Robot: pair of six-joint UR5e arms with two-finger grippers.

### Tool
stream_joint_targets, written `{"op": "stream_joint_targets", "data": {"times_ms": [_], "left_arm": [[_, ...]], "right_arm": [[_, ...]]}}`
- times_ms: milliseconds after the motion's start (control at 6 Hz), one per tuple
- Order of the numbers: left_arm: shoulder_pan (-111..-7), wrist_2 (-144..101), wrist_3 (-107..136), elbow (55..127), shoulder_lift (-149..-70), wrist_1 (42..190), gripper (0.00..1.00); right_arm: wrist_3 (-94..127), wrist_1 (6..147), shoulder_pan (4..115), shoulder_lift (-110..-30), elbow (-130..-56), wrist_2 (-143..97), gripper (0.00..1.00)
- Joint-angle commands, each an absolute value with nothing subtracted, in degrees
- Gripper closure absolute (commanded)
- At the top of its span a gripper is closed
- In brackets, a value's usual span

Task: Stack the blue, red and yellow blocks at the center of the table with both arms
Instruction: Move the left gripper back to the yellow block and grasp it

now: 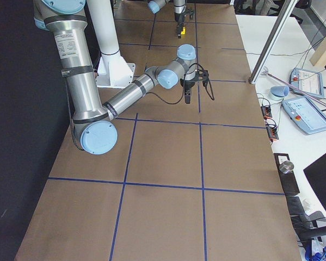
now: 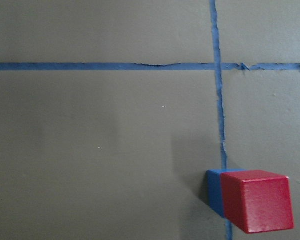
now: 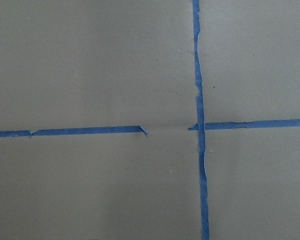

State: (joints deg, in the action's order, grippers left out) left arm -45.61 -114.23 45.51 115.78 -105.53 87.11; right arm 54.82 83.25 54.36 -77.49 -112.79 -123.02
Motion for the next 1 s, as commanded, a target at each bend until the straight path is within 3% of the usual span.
{"op": "stream_joint_targets", "data": {"times_ms": [0,500,833], "left_arm": [[-58.29,-120.12,31.51,113.06,-89.62,95.48,0.0],[-61.7,-129.81,31.2,94.44,-88.41,110.98,0.0],[-61.52,-130.08,41.89,94.05,-89.55,111.27,0.0]], "right_arm": [[54.84,83.14,54.32,-78.31,-113.38,-122.78,0.0],[54.93,83.06,54.32,-78.4,-114.43,-122.96,0.0],[54.93,83.06,54.23,-78.31,-114.52,-123.13,0.0]]}}
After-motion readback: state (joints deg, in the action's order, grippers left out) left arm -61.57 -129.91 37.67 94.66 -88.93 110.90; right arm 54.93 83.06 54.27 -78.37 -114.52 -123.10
